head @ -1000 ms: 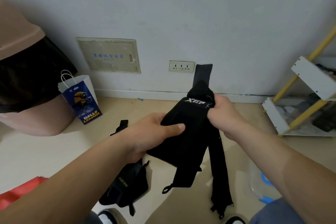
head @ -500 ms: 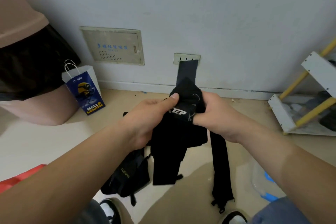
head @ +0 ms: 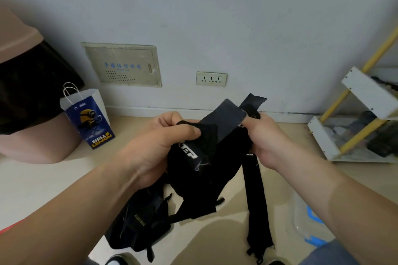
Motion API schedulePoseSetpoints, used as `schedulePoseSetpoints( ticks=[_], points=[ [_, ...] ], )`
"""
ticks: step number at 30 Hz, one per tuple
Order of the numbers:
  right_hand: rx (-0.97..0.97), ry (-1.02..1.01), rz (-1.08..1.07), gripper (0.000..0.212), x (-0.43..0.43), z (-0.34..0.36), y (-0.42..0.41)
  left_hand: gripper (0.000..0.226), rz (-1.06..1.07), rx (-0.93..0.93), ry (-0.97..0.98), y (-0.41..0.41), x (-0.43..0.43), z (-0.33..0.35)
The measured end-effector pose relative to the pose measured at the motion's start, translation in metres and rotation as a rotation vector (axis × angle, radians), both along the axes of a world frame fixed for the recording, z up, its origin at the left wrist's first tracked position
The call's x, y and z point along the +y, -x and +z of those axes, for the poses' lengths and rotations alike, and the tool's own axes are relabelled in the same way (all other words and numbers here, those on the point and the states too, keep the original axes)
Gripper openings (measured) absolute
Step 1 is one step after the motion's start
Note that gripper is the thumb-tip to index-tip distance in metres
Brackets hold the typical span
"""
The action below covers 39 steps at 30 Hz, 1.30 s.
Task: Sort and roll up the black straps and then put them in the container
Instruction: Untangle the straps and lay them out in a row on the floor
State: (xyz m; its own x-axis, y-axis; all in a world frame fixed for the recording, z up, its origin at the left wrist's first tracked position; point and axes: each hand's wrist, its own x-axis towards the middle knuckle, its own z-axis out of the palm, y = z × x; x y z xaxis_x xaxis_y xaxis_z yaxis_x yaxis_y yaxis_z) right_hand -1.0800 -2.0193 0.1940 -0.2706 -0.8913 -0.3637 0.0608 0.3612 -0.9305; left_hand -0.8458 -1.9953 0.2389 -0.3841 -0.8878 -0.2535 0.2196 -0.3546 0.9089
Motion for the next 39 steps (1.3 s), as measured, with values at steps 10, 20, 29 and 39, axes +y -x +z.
schedulePoseSetpoints(
  ticks=[10, 20, 29, 39],
  points=[
    [0.109, 0.081, 0.396, 0.034, 0.025, 0.018, -0.034, 0.039, 0.057, -0.044, 0.097, 0.005, 0.001, -0.007],
    [-0.006, 0.109, 0.474, 0.034, 0.031, 0.026, -0.036, 0.027, 0.211, 0.025, 0.063, 0.007, -0.001, -0.002],
    [-0.328, 0.066, 0.467, 0.052, 0.036, 0.020, -0.054, 0.032, 0.245, 0.154, 0.011, 0.010, -0.005, -0.009],
    [-0.352, 0.058, 0.406, 0.052, 0.036, 0.009, -0.063, 0.025, 0.406, -0.017, 0.051, 0.017, -0.006, -0.017]
  ],
)
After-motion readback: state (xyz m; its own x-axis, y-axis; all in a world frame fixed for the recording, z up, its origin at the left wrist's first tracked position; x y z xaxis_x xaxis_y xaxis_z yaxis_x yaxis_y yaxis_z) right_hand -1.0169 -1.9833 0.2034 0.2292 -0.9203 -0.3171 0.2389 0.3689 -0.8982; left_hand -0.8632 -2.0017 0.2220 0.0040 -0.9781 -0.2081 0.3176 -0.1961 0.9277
